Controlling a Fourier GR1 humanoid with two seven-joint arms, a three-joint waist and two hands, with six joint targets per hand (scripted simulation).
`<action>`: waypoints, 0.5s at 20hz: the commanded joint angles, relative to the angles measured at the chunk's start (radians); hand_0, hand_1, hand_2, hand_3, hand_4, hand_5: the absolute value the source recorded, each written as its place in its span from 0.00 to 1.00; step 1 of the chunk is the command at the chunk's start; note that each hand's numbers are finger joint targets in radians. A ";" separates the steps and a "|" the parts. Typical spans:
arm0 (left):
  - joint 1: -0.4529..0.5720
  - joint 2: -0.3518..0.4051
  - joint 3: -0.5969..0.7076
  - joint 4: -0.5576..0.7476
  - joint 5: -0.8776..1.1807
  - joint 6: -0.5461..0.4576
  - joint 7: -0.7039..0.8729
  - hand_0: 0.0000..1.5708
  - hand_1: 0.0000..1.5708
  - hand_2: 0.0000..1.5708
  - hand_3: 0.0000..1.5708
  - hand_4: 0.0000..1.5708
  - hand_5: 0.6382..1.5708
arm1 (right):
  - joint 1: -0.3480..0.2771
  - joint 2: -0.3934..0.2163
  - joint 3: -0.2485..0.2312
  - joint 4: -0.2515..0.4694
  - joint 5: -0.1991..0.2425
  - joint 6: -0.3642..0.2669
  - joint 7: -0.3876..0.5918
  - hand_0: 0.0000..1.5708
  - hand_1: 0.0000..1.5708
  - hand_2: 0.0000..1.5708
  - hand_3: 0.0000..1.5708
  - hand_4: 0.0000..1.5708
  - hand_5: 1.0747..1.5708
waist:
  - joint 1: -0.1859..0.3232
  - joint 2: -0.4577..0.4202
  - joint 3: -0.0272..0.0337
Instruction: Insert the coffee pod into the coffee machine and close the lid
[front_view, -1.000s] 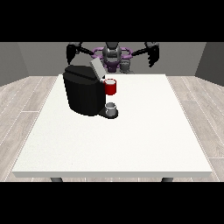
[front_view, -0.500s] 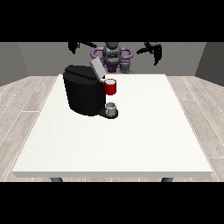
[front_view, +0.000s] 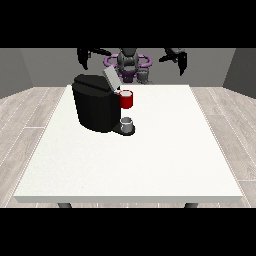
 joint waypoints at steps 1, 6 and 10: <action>0.020 -0.009 -0.036 -0.099 0.022 0.001 0.030 0.00 0.00 0.00 0.00 0.23 1.00 | -0.082 -0.004 -0.043 0.058 -0.053 -0.001 0.045 0.00 0.00 0.00 0.00 0.08 1.00 | 0.029 0.048 0.0000; 0.093 -0.009 -0.077 -0.208 0.047 0.043 0.051 0.00 0.00 0.00 0.00 0.18 1.00 | -0.127 0.010 -0.005 0.085 -0.042 0.002 0.038 0.00 0.00 0.00 0.00 0.04 1.00 | -0.013 0.107 -0.0002; 0.094 0.029 -0.047 -0.280 0.082 0.037 0.071 0.00 0.00 0.00 0.00 0.24 1.00 | -0.210 -0.014 -0.006 0.109 -0.048 0.006 0.059 0.00 0.00 0.00 0.00 0.00 1.00 | -0.029 0.156 -0.0003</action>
